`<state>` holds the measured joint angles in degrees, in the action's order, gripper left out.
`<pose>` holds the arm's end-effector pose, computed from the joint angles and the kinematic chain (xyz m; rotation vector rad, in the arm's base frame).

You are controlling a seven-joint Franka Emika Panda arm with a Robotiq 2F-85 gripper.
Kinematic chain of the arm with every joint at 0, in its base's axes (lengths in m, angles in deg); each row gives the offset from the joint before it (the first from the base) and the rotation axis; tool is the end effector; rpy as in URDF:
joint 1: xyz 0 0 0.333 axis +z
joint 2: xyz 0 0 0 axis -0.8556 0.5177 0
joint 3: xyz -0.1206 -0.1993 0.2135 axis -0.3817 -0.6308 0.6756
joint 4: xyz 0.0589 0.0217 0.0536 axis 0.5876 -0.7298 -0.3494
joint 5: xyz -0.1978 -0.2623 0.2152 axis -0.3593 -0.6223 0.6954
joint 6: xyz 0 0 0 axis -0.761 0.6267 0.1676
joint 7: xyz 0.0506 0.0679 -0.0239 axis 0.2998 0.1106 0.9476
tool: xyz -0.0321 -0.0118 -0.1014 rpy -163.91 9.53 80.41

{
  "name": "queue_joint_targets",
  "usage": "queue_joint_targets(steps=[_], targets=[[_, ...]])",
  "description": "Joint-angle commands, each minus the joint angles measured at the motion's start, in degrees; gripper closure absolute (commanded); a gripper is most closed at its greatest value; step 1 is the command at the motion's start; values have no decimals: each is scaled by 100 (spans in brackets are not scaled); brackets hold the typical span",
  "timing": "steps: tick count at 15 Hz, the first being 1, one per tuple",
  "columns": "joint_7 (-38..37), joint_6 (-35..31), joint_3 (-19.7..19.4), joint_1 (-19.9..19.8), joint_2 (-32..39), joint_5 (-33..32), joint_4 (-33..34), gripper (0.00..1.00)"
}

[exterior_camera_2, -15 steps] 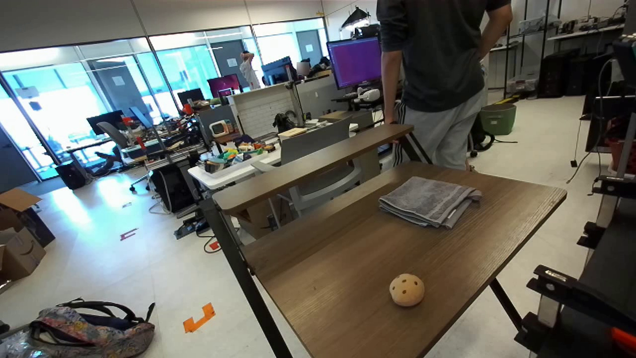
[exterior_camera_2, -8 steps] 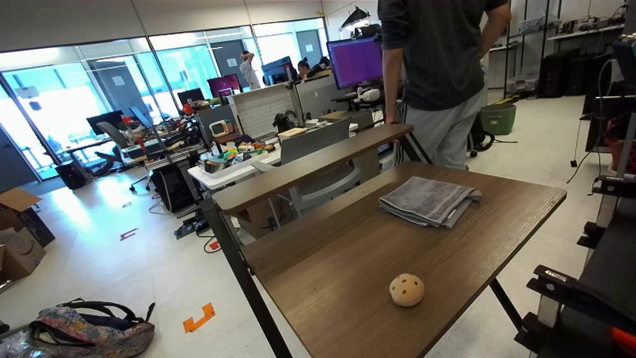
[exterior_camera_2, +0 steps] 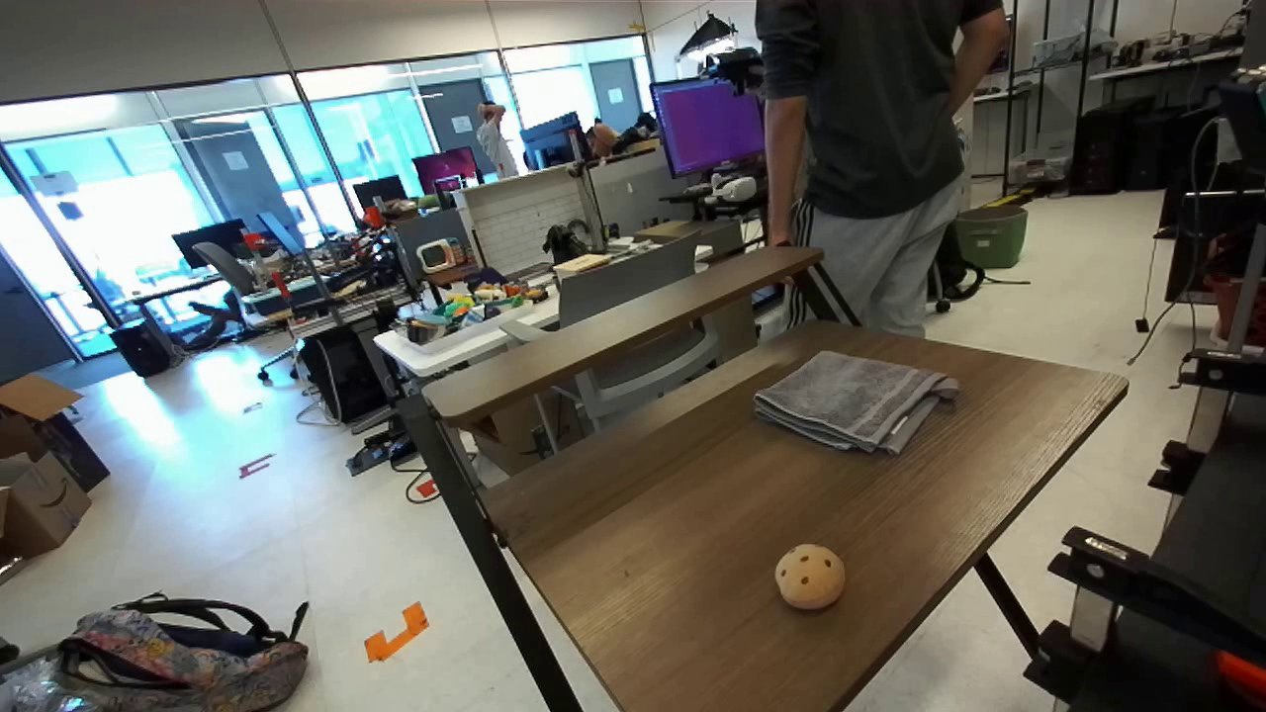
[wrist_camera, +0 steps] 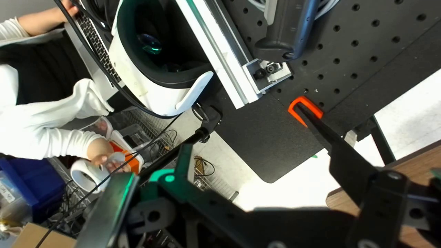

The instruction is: Move the cookie backwards, wipe the tabletop with the grey towel

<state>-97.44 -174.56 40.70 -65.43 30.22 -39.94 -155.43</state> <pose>0.3315 0.0013 0.2867 2.2862 -1.0819 -0.1624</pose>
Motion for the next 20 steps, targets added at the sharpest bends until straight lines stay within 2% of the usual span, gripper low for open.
queue_joint_targets(steps=[1,2,7,13,14,15,18,19,20], targets=[[-43,33,-186,185,15,-45,12,0],[-43,33,-186,185,15,-45,12,0],[-966,-1503,-503,8,158,-3,-11,0],[-1493,-2990,-594,156,133,735,-20,0],[-1445,-3269,-610,200,146,952,-19,0],[-1349,-2864,-523,76,130,690,-17,0],[-1364,-3098,-510,106,128,876,-10,0],[-280,-3570,-863,334,267,1280,-11,0],[35,-3650,-984,451,313,1506,-14,0]])
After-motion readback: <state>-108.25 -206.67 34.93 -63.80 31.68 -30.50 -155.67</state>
